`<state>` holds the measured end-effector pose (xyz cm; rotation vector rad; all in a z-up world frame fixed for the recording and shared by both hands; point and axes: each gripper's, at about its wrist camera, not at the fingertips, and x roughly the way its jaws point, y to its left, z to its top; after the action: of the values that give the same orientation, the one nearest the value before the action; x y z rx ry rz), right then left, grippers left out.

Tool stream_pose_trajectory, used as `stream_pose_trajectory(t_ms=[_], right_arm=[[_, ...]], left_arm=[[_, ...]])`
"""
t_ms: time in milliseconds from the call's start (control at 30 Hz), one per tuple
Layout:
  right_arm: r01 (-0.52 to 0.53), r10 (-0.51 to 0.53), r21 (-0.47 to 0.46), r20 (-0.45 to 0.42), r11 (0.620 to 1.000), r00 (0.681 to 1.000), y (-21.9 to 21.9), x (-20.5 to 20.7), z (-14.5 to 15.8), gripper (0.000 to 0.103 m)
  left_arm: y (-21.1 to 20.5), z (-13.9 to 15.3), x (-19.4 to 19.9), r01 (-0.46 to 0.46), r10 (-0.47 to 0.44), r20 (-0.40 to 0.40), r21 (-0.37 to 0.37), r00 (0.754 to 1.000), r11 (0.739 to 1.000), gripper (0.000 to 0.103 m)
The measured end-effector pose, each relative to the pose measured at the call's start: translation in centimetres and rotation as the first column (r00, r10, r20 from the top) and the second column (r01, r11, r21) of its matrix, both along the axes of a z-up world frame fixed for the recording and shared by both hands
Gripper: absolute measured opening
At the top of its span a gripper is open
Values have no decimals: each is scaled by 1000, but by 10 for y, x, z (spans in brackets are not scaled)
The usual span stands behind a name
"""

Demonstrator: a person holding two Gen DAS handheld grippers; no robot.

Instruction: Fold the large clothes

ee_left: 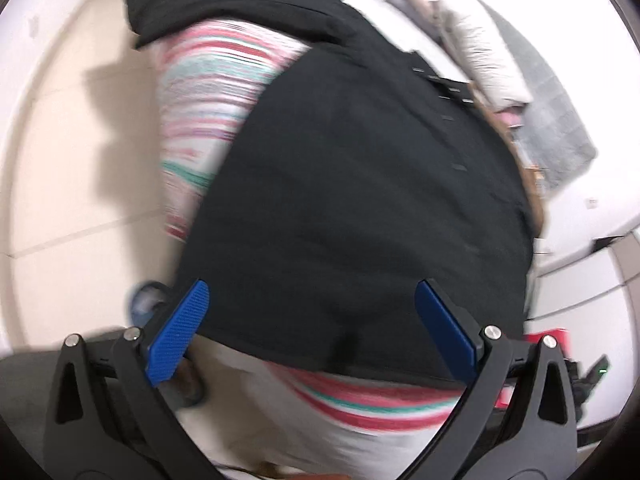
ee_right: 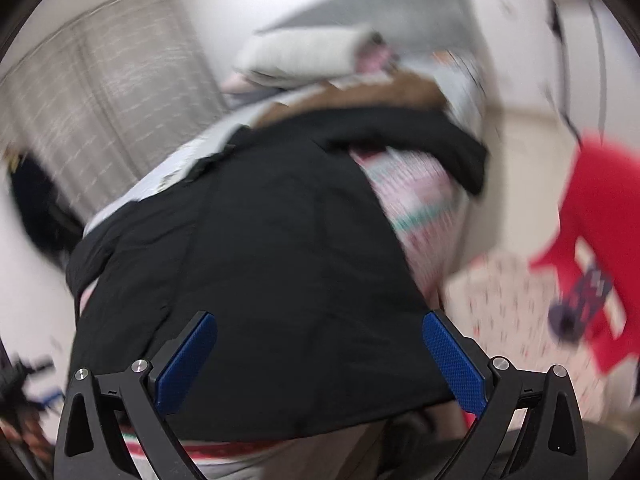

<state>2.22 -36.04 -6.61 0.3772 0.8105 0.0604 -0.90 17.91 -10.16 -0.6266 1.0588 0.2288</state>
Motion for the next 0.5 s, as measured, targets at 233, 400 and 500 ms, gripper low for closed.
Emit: stream_pose_trajectory(t_ms=[233, 400, 500], right_arm=[[152, -89, 299, -213, 942, 973, -63, 5, -66, 103], [134, -26, 364, -288, 922, 957, -58, 13, -87, 76], [142, -42, 385, -256, 912, 966, -61, 7, -80, 10]], left_arm=[[37, -21, -11, -121, 126, 42, -105, 991, 987, 96], [30, -35, 5, -82, 102, 92, -198, 990, 977, 35], [24, -25, 2, -46, 69, 144, -162, 987, 986, 9]])
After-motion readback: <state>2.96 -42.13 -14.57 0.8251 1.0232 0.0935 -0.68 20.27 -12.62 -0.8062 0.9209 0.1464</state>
